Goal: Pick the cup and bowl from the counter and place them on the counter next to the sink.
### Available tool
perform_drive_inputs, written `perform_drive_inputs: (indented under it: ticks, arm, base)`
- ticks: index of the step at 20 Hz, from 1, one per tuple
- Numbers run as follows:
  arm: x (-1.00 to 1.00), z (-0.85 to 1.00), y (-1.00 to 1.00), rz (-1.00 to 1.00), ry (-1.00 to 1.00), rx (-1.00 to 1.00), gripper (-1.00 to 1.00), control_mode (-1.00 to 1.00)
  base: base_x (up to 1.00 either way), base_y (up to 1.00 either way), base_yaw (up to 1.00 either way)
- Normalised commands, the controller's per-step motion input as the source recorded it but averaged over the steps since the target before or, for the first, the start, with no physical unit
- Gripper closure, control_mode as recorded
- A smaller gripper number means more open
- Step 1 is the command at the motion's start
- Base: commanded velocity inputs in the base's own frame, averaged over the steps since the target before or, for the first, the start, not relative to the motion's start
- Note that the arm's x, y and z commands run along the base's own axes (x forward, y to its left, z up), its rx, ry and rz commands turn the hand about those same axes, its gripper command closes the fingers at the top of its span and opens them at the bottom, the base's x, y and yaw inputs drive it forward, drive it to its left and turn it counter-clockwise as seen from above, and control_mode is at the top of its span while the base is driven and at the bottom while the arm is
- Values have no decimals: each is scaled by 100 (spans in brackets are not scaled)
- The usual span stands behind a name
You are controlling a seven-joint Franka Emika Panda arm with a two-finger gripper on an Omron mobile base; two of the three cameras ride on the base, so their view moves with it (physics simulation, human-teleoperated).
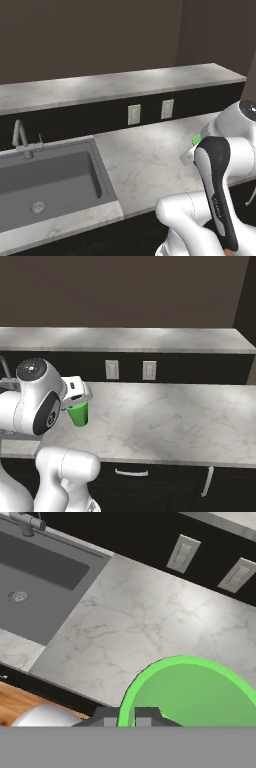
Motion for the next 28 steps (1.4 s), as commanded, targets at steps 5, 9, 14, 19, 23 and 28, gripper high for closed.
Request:
perform_drive_inputs:
  ticks: [5,9,14,19,23,28]
  arm:
    - [0,0,2,0,-1,0,100,-100]
    - [0,-22,55,0,-2,0,100,-100]
    - [1,-11,55,2,0,0,100,-100]
    - [12,-1,31,5,0,0,100,-100]
    - [22,0,18,4,0,3,100,-100]
    - [32,0,28,3,0,16,100,-100]
  base:
    - [0,0,0]
    - [0,0,0]
    - [0,0,0]
    - [0,0,0]
    - [0,0,0]
    - [0,0,0]
